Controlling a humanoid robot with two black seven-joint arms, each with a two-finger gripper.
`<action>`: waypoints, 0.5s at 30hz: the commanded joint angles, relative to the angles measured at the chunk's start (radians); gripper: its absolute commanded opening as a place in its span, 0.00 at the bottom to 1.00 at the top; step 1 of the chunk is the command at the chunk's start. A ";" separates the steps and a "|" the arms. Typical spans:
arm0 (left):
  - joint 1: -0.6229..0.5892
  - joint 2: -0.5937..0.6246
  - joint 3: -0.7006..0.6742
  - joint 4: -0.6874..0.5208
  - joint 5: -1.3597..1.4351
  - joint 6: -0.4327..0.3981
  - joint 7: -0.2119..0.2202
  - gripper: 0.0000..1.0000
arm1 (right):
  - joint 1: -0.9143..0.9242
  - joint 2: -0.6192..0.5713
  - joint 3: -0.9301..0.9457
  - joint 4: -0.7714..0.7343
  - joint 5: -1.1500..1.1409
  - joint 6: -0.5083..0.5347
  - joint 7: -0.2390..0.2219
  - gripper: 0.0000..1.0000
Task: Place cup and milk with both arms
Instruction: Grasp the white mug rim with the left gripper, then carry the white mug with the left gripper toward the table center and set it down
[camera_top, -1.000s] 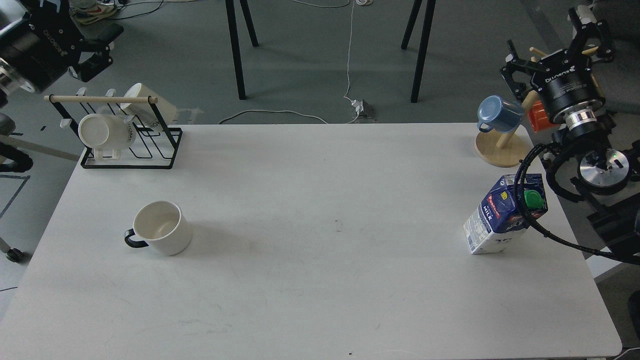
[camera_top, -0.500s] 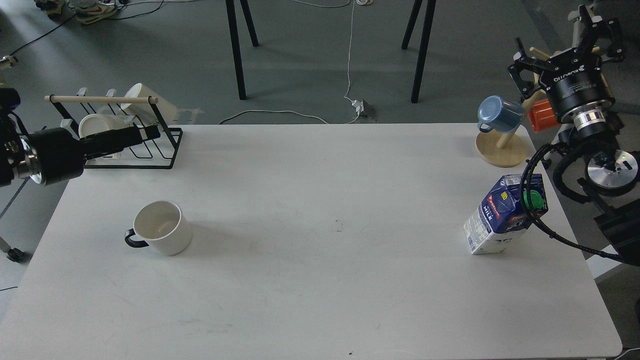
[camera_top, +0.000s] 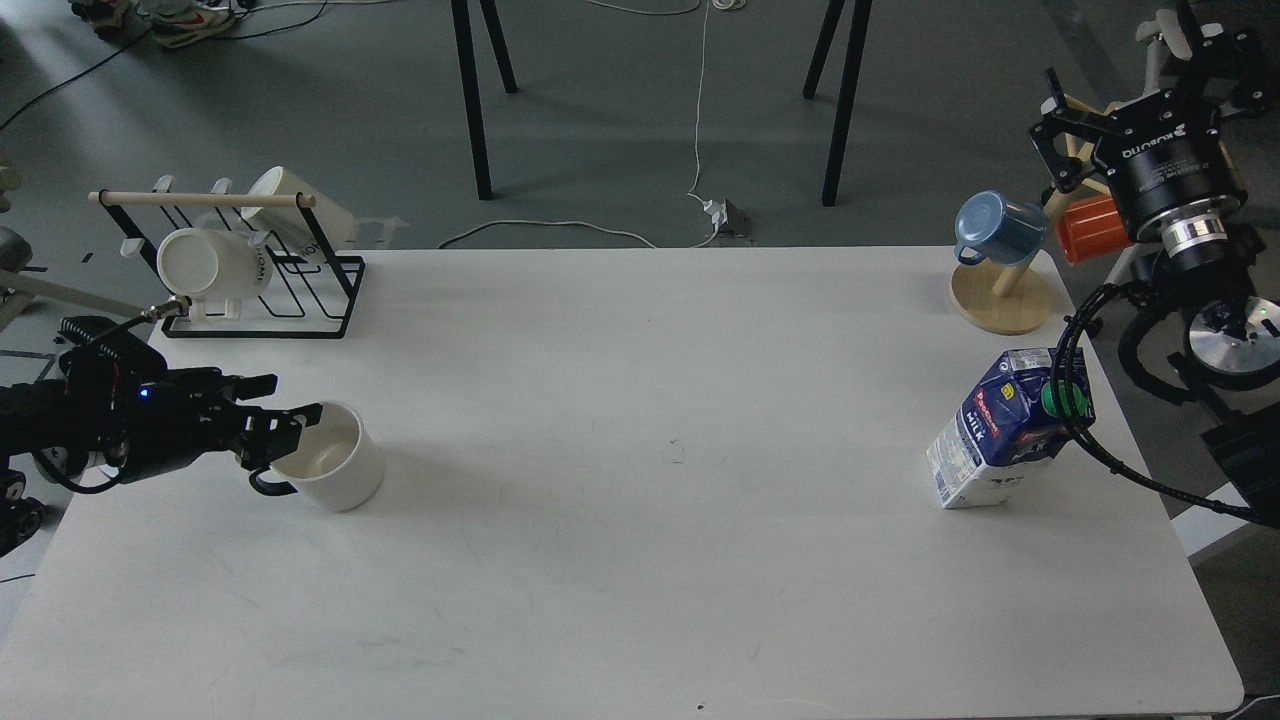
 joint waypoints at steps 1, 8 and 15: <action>-0.001 -0.042 0.022 0.070 0.043 0.031 0.000 0.56 | -0.001 0.001 0.000 0.004 -0.002 0.000 0.001 1.00; 0.001 -0.081 0.027 0.127 0.052 0.034 0.000 0.34 | -0.001 -0.009 -0.002 0.004 -0.002 0.000 0.001 1.00; -0.001 -0.081 0.025 0.135 0.110 0.033 0.000 0.05 | -0.001 -0.011 0.000 0.004 -0.002 0.000 0.000 1.00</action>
